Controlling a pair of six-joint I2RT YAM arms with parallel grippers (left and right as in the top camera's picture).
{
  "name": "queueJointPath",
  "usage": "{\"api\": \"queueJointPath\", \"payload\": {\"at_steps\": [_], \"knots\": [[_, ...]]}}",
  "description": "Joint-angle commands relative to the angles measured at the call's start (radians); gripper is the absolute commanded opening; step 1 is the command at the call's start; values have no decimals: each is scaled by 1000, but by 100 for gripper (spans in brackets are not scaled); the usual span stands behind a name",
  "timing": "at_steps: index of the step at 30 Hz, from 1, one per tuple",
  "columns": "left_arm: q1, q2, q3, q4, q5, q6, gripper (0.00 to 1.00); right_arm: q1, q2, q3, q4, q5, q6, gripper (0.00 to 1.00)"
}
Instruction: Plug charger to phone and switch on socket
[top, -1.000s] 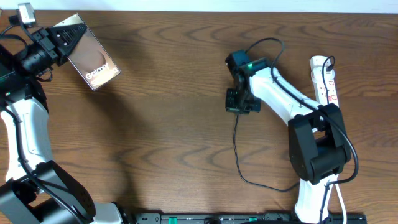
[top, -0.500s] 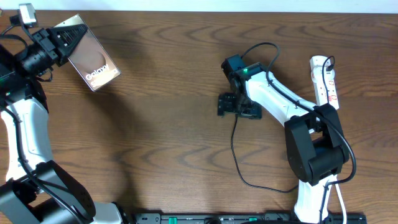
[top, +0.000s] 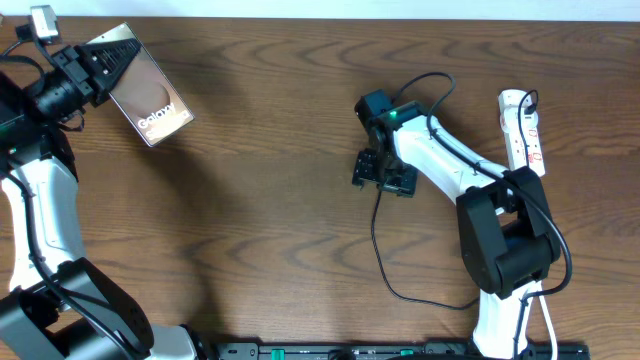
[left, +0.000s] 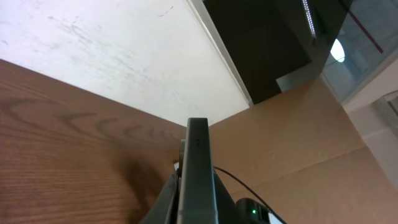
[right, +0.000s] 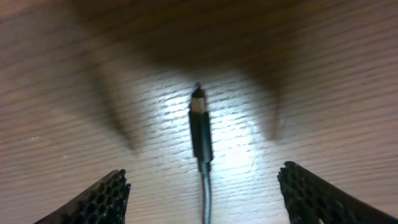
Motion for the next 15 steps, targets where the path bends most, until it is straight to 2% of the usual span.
{"api": "queueJointPath", "payload": {"at_steps": [1, 15], "knots": [[2, -2, 6, 9, 21, 2, 7, 21, -7, -6, 15, -6, 79, 75], [2, -2, 6, 9, 32, 2, 7, 13, -7, -73, 130, -5, 64, 71]]}}
